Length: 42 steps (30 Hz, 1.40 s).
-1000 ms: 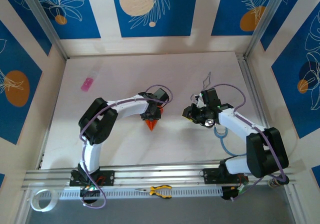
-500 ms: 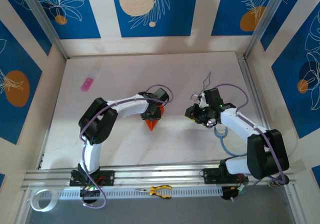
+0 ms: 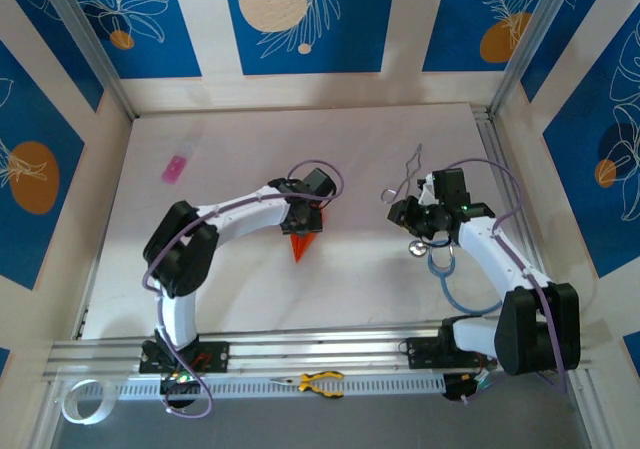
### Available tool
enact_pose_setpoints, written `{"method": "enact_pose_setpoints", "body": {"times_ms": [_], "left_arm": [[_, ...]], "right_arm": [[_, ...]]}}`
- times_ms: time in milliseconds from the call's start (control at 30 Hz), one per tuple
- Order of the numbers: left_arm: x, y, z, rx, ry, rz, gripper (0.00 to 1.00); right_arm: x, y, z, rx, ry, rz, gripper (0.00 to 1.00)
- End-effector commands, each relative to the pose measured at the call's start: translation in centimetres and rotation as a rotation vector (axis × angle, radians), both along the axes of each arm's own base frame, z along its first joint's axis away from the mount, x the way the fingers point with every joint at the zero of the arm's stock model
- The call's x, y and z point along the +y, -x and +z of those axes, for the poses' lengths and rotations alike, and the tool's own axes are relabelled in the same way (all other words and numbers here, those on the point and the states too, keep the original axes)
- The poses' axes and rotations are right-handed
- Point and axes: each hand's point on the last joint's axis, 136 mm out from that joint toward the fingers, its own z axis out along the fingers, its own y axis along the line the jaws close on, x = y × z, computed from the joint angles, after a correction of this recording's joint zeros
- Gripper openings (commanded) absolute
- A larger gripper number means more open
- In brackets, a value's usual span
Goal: Fold a paper plane with a square sheet of paper (pick it up from the middle)
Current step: Move the paper plane to the center of the table.
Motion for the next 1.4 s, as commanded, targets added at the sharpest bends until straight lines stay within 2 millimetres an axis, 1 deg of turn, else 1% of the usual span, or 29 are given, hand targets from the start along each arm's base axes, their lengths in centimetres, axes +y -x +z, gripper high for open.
{"method": "enact_pose_setpoints", "body": {"times_ms": [0, 100, 233, 300, 433, 600, 667, 733, 800, 967, 1000, 1100, 1233, 1367], "left_arm": [[0.4, -0.6, 2.5, -0.048, 0.031, 0.017, 0.52], [0.7, -0.7, 3.2, -0.072, 0.042, 0.008, 0.52], [2.5, -1.3, 4.0, -0.117, 0.063, 0.028, 0.54], [3.4, -1.6, 3.7, -0.114, 0.091, 0.039, 0.53], [4.2, -2.5, 2.9, -0.095, 0.165, 0.033, 0.51], [4.2, -3.5, 1.8, -0.06, 0.225, 0.011, 0.5], [4.3, -3.8, 1.1, -0.036, 0.226, 0.015, 0.46], [4.4, -4.1, 0.4, -0.03, 0.224, 0.017, 0.45], [4.1, -4.3, -0.2, -0.009, 0.252, 0.008, 0.43], [3.4, -4.3, -1.5, 0.024, 0.299, -0.008, 0.41], [3.3, -4.3, -1.7, 0.029, 0.311, -0.009, 0.4], [3.7, -4.2, -2.5, 0.046, 0.305, 0.006, 0.34], [4.3, -4.0, -2.9, 0.051, 0.285, 0.017, 0.26], [4.5, -3.8, -2.8, 0.049, 0.279, 0.023, 0.17]], "right_arm": [[-0.7, -0.1, 1.1, -0.03, 0.019, 0.003, 0.32], [-0.6, 0.0, 1.0, -0.027, 0.007, -0.001, 0.33], [-0.3, 0.4, 0.6, -0.013, -0.022, -0.003, 0.33], [0.0, 0.6, 0.3, -0.005, -0.034, 0.001, 0.33], [0.5, 1.0, -0.2, 0.012, -0.046, 0.005, 0.33], [1.4, 1.5, -0.7, 0.028, -0.053, 0.02, 0.33], [1.8, 1.6, -0.9, 0.036, -0.053, 0.025, 0.33], [2.1, 1.6, -1.0, 0.04, -0.053, 0.032, 0.33], [2.3, 1.6, -1.0, 0.044, -0.05, 0.036, 0.33], [2.4, 1.7, -1.2, 0.053, -0.046, 0.04, 0.33], [2.4, 1.7, -1.3, 0.053, -0.046, 0.04, 0.33], [2.4, 1.7, -1.4, 0.058, -0.046, 0.039, 0.33], [2.4, 1.8, -1.4, 0.06, -0.046, 0.04, 0.33], [2.5, 1.8, -1.5, 0.06, -0.046, 0.041, 0.33]]}}
